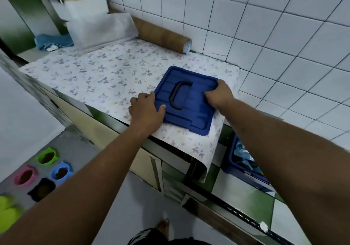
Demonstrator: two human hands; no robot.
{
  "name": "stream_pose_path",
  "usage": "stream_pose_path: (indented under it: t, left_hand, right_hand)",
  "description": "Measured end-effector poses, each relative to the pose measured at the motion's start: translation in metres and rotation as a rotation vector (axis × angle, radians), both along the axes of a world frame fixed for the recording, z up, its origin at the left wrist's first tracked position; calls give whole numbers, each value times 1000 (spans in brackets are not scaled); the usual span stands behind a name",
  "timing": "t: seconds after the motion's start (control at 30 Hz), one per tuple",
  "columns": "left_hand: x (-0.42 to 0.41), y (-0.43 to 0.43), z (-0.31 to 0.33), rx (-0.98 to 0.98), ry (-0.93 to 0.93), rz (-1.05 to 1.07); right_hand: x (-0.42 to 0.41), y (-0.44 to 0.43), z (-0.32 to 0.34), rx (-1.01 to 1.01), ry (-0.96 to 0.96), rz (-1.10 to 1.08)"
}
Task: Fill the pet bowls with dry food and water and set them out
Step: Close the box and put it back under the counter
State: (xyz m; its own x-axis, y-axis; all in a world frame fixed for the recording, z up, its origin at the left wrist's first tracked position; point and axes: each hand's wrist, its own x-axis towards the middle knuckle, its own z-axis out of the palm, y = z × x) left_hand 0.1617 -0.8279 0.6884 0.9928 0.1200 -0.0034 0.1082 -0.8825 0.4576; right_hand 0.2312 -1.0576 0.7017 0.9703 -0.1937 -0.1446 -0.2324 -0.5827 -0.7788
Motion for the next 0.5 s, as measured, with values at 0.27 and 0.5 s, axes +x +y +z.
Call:
stream_pose_path:
  t: [0.27, 0.5]
  left_hand:
    - [14, -31, -6, -224, -60, -125]
    - [14, -108, 12, -250, -30, -255]
  right_hand:
    - [-11, -32, -3, 215, -59, -235]
    - [-45, -114, 0, 199, -125, -412]
